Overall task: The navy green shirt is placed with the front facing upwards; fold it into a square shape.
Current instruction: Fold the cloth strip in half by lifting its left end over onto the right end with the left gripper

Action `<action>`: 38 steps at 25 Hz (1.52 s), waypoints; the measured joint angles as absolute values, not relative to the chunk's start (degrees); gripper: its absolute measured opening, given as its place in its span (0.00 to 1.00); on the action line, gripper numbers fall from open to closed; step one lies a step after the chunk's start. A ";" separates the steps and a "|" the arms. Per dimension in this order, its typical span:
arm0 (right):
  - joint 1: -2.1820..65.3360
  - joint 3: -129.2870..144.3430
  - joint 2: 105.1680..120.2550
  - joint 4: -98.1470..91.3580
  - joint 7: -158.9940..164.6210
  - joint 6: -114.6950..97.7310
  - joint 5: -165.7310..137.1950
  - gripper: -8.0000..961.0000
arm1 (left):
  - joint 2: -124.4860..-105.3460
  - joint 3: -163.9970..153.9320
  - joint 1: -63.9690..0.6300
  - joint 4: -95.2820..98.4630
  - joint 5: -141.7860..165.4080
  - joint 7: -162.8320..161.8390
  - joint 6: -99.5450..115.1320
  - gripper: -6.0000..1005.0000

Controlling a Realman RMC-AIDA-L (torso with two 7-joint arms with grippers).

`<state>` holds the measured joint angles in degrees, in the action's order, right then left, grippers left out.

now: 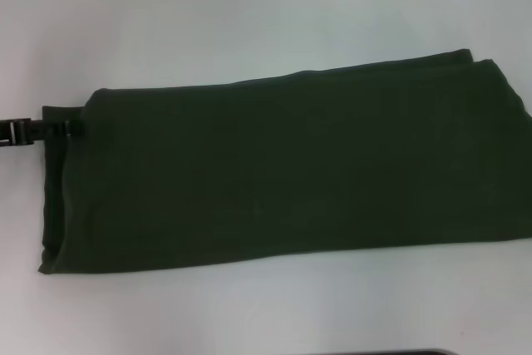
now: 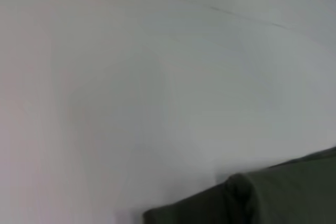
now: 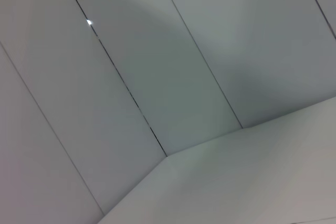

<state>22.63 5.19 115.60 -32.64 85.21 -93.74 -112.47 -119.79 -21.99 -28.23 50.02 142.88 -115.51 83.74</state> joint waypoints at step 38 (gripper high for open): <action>21.72 5.08 115.57 -32.60 85.42 -94.31 -112.41 0.94 | -119.62 -24.19 -29.26 48.93 146.45 -115.53 88.79 0.86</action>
